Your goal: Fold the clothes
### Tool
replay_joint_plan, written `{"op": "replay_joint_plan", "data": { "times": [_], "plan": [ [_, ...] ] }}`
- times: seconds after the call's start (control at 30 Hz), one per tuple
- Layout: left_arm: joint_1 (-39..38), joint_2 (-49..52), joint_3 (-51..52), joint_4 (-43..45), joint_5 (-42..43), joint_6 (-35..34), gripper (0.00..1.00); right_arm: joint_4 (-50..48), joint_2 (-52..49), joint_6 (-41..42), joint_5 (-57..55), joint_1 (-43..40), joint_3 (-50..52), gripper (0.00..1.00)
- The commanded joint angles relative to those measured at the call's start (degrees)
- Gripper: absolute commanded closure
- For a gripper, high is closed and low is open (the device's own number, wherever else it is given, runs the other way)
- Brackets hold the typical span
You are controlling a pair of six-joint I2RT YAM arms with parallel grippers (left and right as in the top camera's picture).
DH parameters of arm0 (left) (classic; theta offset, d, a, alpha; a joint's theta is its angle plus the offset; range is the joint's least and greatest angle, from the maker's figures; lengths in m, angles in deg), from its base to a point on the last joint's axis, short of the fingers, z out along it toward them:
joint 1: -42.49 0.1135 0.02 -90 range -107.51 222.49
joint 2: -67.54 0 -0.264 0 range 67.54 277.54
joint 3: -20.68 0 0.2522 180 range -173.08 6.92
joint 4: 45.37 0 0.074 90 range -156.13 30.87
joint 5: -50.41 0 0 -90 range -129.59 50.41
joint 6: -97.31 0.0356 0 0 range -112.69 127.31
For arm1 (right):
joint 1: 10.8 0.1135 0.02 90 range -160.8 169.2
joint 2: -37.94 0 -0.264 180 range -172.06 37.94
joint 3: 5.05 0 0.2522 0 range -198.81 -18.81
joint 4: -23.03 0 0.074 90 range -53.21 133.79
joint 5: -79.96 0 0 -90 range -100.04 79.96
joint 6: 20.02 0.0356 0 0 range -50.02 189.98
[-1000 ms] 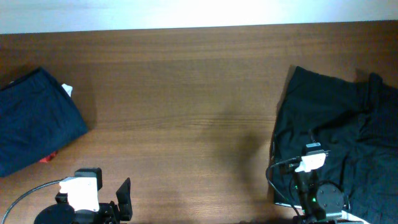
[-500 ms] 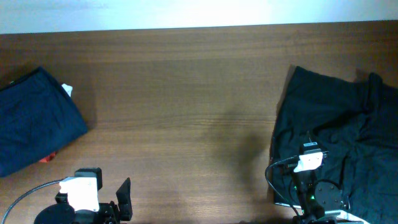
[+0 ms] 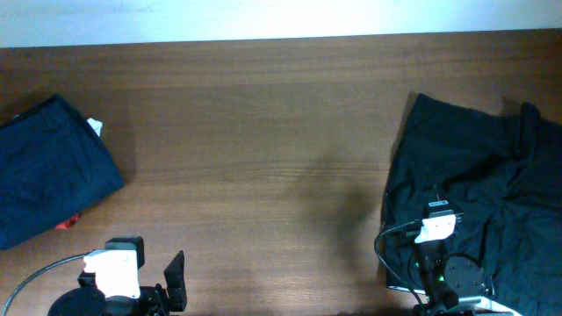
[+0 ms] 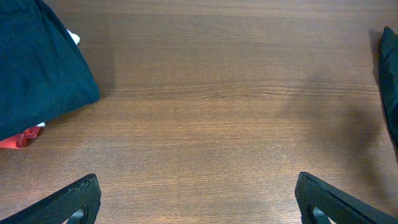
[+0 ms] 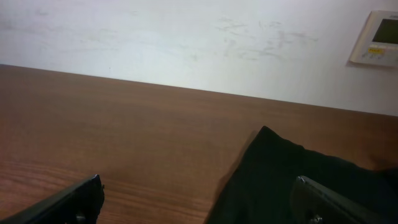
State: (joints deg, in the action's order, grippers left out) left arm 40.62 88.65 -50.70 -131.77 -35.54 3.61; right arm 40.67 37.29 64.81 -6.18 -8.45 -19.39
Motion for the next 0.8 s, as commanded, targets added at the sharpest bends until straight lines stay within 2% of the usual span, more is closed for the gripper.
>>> {"op": "replay_joint_plan", "data": {
  "times": [0.0,0.27,0.47,0.77],
  "plan": [
    [0.2,-0.2,0.0,0.3,0.4,0.7,0.01,0.4,0.4,-0.4,-0.9,0.2,0.3,0.01],
    [0.2,-0.2,0.8,1.5,-0.5,0.7,0.01,0.4,0.4,-0.4,-0.9,0.2,0.3,0.01],
    [0.2,-1.8,10.3,16.4,-3.9,2.0,0.01,0.4,0.4,-0.4,-0.9,0.2,0.3,0.01],
    [0.2,-14.1,33.4,40.5,-4.9,2.0,0.01,0.4,0.4,-0.4,-0.9,0.2,0.3,0.01]
  ]
}}
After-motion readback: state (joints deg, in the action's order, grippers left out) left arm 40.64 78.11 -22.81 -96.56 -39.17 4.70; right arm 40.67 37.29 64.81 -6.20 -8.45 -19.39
